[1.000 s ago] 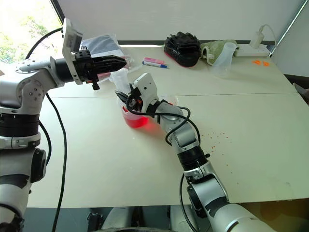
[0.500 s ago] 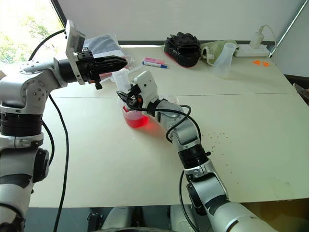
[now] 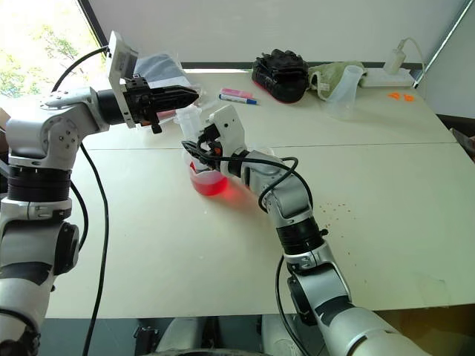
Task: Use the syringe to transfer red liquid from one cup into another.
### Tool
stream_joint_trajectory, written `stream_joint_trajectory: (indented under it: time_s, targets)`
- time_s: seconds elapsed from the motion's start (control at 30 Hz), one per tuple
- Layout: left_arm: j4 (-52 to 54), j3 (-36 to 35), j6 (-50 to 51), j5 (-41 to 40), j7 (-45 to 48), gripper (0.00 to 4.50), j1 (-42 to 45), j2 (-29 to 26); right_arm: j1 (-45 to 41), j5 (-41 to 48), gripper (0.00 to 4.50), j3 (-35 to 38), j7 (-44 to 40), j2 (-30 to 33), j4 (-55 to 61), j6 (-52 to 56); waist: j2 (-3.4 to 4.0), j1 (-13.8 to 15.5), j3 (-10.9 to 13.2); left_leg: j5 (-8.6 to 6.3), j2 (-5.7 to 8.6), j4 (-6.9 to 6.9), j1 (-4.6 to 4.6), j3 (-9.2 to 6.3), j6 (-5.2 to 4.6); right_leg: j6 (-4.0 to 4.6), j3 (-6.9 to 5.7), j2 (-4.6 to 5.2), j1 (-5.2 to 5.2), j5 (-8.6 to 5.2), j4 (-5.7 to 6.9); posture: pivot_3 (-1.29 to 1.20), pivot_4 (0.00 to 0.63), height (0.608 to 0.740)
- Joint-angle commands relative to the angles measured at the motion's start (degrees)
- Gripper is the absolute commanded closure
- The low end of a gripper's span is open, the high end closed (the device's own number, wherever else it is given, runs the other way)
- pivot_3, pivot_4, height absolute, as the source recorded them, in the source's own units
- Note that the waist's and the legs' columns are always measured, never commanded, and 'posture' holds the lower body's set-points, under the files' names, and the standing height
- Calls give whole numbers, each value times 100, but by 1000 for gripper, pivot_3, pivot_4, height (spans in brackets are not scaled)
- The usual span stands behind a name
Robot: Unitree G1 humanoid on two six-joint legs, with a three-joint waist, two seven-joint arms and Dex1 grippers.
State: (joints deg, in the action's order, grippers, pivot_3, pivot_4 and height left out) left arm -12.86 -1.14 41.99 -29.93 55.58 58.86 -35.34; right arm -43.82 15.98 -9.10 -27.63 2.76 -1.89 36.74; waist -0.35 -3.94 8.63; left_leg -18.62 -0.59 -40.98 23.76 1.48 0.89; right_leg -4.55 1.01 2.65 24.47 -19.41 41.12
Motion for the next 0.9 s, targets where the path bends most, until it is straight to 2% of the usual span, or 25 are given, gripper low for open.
stream_joint_trajectory:
  time_s: [0.03,0.9]
  targets:
    - [-36,-149,-120,164,-142,4460,278,-113,-13,68,3124,-77,-89,4,203,119,0,0,0,0,0,0,0,0,0,0,0,0,0,0,0,0,150,711]
    - [-377,-285,-324,223,-254,4460,640,-212,82,61,3124,-240,-193,40,319,283,0,0,0,0,0,1,1,0,0,0,0,0,2,0,0,0,150,711]
